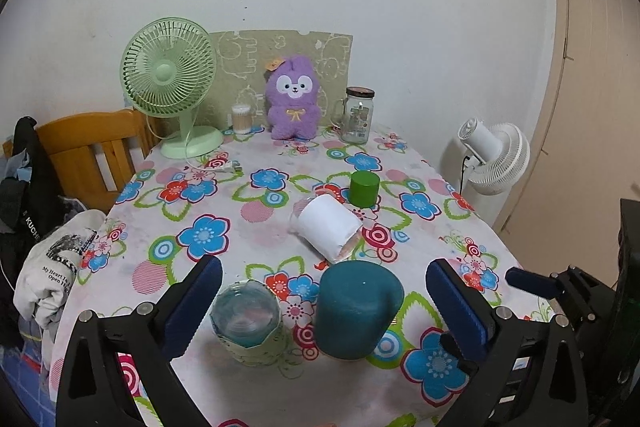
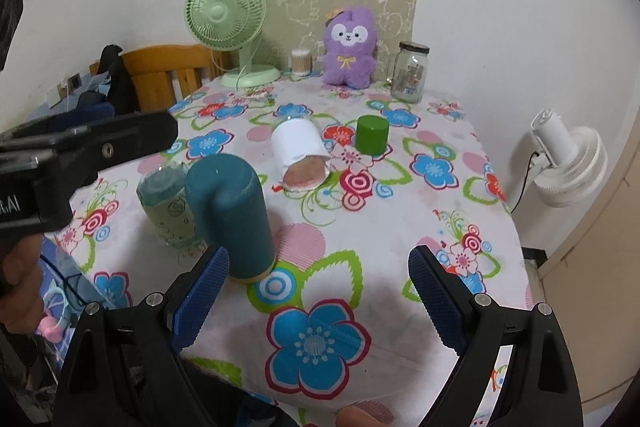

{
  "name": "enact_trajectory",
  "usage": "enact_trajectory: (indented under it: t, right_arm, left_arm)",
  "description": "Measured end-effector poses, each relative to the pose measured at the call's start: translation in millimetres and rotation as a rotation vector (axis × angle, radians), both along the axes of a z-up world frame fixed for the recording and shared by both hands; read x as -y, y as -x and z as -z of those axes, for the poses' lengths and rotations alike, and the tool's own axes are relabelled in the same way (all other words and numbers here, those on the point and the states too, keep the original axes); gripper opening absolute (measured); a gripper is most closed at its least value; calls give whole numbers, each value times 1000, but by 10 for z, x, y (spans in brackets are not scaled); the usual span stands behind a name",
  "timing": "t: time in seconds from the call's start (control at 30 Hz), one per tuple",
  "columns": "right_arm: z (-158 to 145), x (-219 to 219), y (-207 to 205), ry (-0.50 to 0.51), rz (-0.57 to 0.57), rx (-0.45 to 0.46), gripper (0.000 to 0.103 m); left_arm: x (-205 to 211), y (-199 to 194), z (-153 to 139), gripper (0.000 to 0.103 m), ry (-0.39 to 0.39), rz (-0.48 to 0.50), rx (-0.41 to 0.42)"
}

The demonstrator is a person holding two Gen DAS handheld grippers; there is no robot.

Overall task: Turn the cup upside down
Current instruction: 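Lower the teal cup rim-down onto the table and open the left tool, then withdraw the open left tool from the standing teal cup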

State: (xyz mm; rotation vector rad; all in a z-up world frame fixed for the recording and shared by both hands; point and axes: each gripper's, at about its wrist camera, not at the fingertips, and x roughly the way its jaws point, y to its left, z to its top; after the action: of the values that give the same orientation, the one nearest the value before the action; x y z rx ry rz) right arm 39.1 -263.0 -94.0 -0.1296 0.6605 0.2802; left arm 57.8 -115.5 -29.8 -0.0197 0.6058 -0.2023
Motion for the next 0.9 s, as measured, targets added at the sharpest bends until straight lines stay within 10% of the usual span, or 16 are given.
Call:
enact_trajectory:
  t: [0.9]
  right_arm:
    - [-418,-369,88,3,-3,117,101]
  left_arm:
    - [-474,75,-33,103,63,17,33]
